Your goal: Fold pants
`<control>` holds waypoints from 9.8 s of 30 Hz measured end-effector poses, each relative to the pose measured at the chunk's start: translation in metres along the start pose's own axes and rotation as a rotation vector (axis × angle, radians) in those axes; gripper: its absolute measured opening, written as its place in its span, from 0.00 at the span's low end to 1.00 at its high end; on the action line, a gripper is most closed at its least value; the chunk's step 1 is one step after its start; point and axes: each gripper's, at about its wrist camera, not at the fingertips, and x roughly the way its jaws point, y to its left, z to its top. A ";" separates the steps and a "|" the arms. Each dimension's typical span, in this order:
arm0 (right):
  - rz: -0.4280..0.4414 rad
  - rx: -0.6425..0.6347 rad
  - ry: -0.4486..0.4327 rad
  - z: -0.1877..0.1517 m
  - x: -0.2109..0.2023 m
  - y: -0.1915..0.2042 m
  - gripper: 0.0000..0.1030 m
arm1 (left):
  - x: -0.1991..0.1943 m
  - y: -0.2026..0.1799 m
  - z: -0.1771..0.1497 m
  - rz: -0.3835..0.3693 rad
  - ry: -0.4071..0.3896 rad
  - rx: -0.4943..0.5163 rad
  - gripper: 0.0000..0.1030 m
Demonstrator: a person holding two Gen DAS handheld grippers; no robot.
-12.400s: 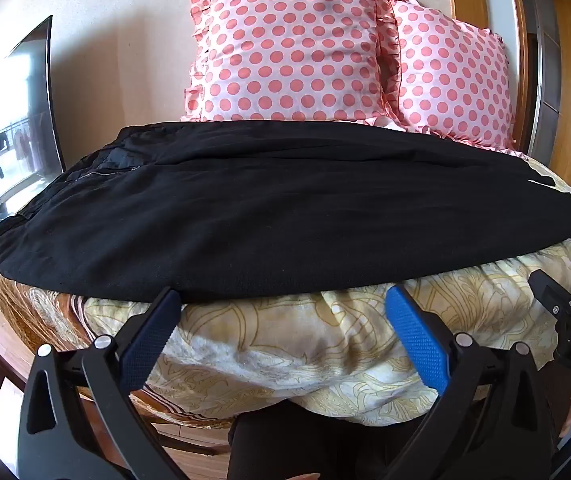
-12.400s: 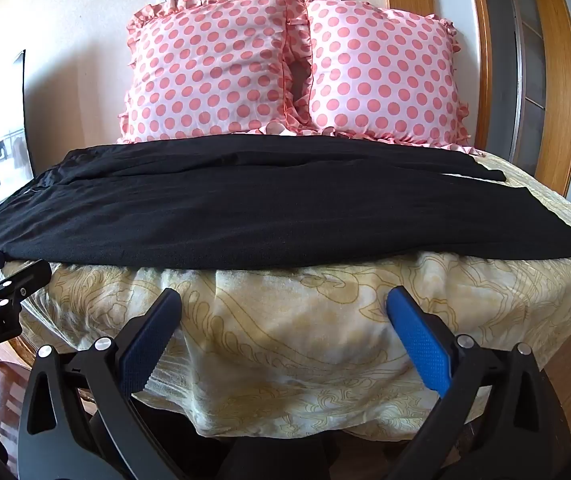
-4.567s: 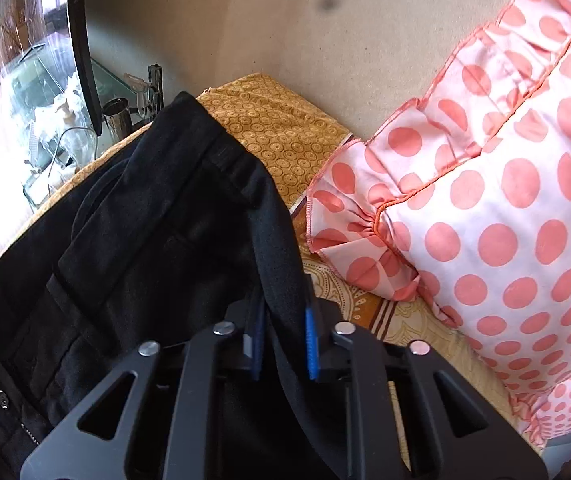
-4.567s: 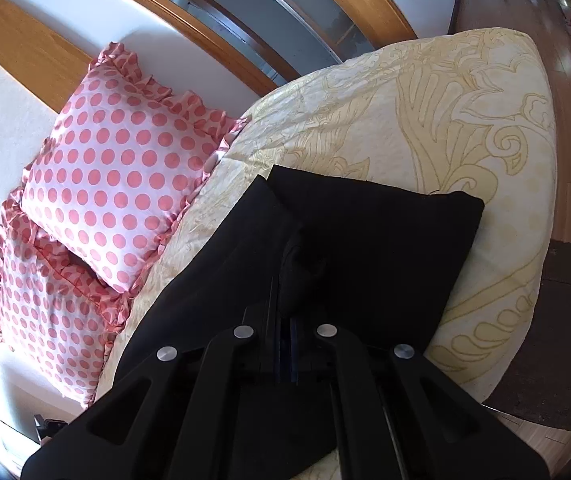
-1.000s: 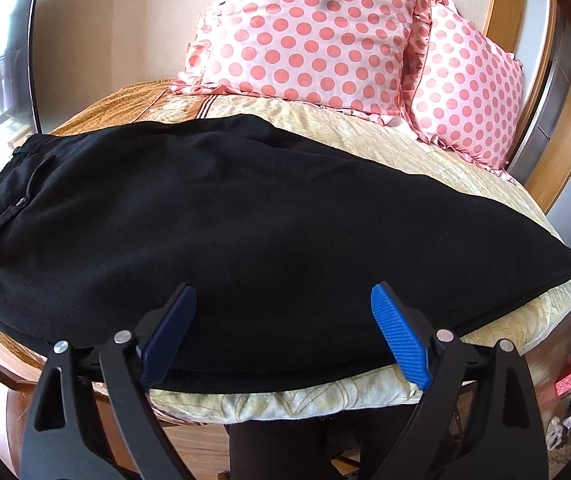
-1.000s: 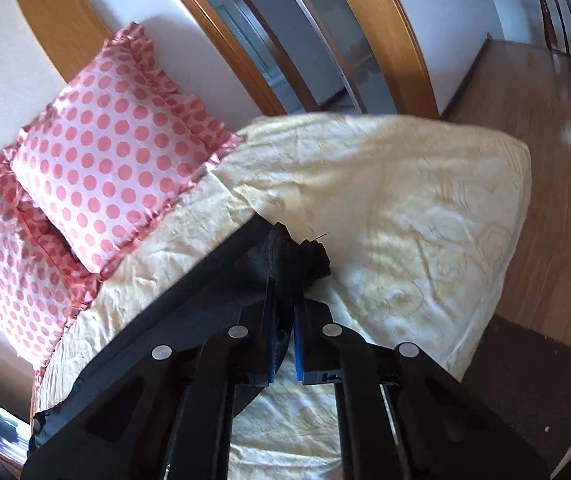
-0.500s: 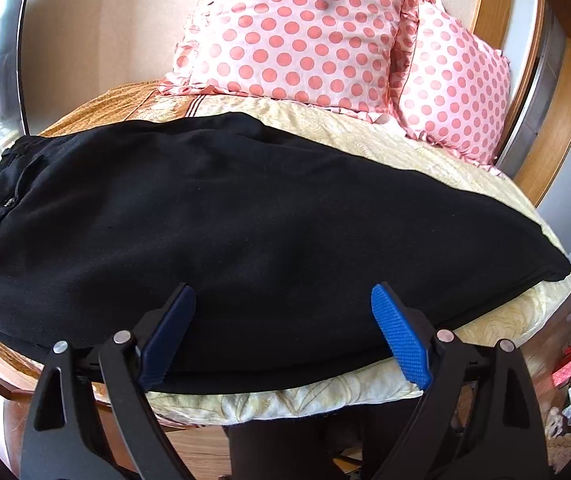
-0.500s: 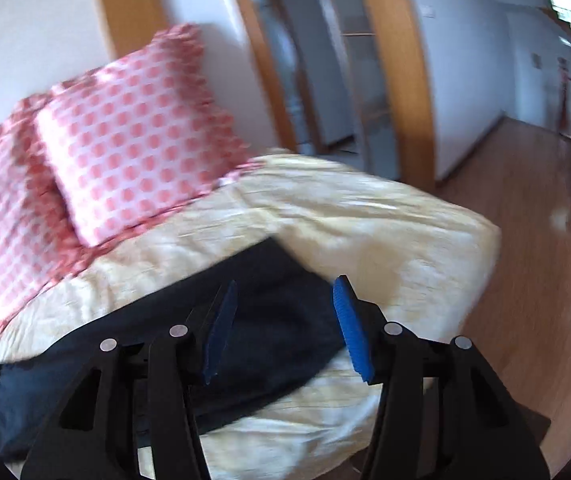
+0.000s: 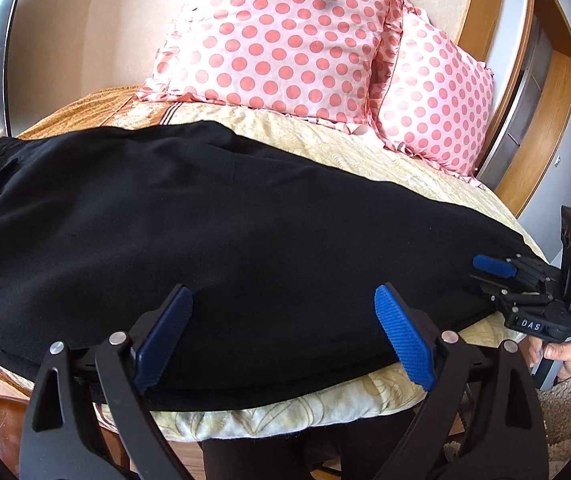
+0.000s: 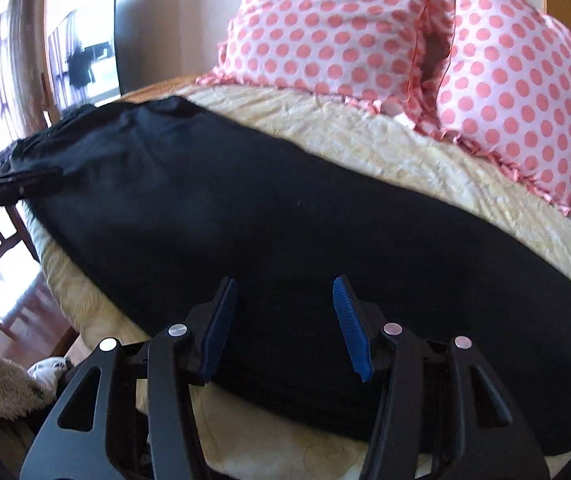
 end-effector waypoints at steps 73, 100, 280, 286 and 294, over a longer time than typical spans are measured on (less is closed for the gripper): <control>-0.635 0.875 0.006 -0.067 -0.133 -0.265 0.59 | -0.004 0.001 -0.010 -0.047 -0.024 0.065 0.98; -0.463 1.315 -0.186 -0.165 -0.159 -0.297 0.23 | -0.024 0.014 0.003 -0.070 -0.089 -0.026 0.98; 0.237 0.363 -0.316 0.026 -0.063 -0.052 0.80 | 0.016 -0.087 0.068 -0.096 -0.038 0.029 0.97; 0.183 0.417 -0.120 0.007 -0.013 -0.049 0.79 | 0.052 -0.045 0.050 -0.126 0.117 -0.105 0.96; 0.093 0.338 -0.224 0.020 -0.047 -0.031 0.82 | 0.024 -0.083 0.051 0.033 -0.040 0.096 0.98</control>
